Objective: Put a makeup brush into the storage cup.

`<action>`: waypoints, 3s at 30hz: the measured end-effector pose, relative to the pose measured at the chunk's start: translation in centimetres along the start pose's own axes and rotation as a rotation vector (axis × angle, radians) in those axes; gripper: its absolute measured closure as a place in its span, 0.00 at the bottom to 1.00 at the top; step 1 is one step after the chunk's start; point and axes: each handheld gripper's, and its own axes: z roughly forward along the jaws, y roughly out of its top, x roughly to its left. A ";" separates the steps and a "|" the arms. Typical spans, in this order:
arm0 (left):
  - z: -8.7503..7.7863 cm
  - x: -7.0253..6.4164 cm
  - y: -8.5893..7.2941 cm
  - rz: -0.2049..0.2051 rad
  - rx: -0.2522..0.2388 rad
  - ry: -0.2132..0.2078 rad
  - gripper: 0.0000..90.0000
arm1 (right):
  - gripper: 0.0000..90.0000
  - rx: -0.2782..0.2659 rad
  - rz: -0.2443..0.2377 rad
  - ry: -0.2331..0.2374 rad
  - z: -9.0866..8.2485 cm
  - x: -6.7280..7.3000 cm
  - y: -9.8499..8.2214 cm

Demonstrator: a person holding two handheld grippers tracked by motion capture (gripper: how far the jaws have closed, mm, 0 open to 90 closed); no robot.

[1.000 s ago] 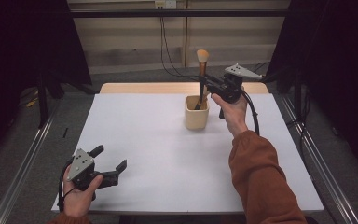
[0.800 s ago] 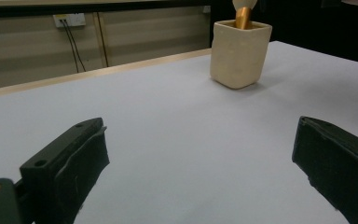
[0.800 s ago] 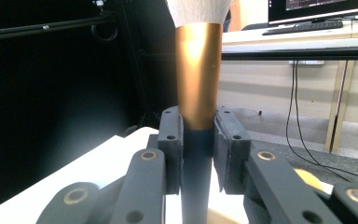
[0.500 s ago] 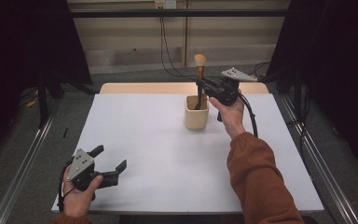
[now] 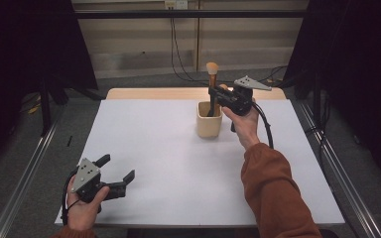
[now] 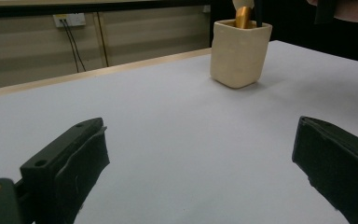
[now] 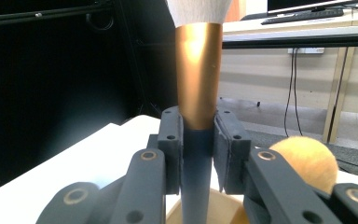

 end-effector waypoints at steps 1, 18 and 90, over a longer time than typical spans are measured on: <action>0.0 0.0 0.0 -0.002 -0.001 -0.001 0.04 | 0.83 0.001 -0.005 0.000 0.0 -0.1 -0.1; 0.1 0.0 0.0 0.005 0.007 -0.007 0.03 | 0.83 0.024 -0.001 -0.006 0.0 -0.6 -1.4; 0.1 0.2 0.1 -0.020 -0.004 -0.005 0.03 | 0.83 0.148 0.000 -0.033 0.3 -0.8 -5.9</action>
